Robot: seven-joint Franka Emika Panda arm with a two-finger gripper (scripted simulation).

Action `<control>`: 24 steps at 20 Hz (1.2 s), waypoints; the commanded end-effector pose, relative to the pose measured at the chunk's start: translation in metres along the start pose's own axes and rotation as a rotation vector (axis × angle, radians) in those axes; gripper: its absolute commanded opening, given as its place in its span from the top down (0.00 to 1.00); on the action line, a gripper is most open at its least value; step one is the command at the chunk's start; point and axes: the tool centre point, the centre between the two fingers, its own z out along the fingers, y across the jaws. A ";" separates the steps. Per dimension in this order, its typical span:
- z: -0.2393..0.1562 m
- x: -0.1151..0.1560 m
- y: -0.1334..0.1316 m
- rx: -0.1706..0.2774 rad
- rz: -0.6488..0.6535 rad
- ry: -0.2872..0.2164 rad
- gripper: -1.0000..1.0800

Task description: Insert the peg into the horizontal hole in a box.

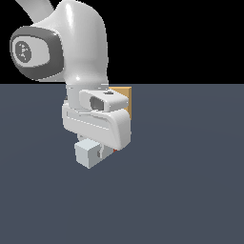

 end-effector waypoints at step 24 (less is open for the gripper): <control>-0.019 0.053 -0.021 0.000 -0.475 0.001 1.00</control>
